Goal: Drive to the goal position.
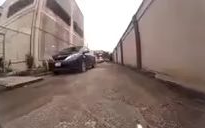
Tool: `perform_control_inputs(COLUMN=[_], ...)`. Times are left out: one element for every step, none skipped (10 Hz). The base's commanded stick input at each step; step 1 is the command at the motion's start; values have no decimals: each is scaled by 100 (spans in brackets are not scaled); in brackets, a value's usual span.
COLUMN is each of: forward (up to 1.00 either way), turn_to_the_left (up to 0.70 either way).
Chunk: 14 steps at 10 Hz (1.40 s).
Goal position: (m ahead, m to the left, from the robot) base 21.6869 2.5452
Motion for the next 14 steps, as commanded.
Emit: perform_control_inputs(forward=[70,70,70,70,70,70,70,70,70,70,70,70,70,70], turn_to_the_left=[0,0,0,0,0,0,0,0,0,0,0,0,0,0])
